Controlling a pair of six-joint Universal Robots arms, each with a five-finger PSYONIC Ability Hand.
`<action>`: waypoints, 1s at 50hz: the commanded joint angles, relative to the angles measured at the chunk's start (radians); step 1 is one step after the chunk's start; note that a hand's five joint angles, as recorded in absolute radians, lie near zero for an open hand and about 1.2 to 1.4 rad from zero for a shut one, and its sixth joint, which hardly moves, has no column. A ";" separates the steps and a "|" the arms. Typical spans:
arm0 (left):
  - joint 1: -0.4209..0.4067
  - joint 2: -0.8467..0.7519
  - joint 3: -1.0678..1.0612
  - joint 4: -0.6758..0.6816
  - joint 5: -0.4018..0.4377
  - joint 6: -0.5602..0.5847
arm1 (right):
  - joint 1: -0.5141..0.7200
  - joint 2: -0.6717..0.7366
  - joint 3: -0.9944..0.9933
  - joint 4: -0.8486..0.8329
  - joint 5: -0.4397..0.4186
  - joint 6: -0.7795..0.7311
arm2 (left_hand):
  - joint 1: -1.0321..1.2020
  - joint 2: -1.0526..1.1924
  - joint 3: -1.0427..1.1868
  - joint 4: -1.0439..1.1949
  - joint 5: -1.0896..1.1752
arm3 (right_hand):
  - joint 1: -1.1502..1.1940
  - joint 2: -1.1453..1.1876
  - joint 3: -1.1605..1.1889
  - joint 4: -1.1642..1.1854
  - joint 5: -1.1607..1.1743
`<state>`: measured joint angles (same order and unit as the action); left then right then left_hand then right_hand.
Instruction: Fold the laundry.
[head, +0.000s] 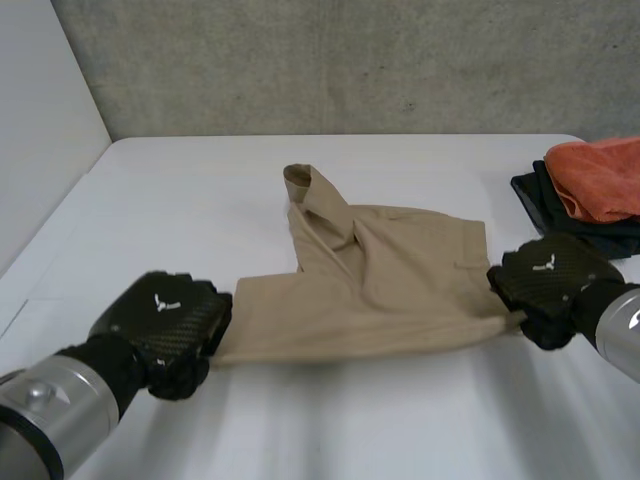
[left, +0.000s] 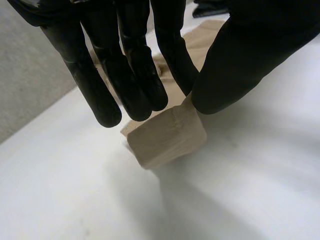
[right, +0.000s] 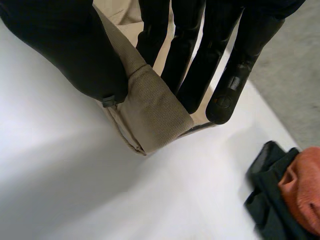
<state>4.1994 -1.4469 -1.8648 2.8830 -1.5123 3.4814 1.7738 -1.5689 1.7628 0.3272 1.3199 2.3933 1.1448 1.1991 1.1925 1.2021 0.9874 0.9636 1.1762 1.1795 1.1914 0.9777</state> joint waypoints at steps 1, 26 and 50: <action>-0.001 -0.148 -0.028 0.126 -0.003 0.002 | 0.004 0.125 -0.002 -0.051 -0.022 -0.036 | 0.251 0.197 0.204 0.194 0.234 | 0.433 0.220 0.217 0.205 0.244; -0.022 -0.457 0.190 0.282 -0.072 0.004 | 0.064 0.371 -0.114 -0.229 0.048 0.050 | -0.476 -0.530 -0.523 -0.533 -0.493 | 0.433 0.220 0.217 0.205 0.244; -0.024 -0.606 0.277 0.249 -0.100 0.002 | 0.055 0.300 -0.036 -0.238 0.042 0.047 | 0.250 0.196 0.203 0.193 0.233 | 0.433 0.220 0.217 0.205 0.244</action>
<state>4.1755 -2.0156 -1.6183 3.1532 -1.6141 3.4836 1.8278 -1.2709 1.7315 0.0905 1.3647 2.4420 0.7806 0.7525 0.7359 0.7388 0.5602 0.9855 1.1762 1.1892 1.1950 0.9982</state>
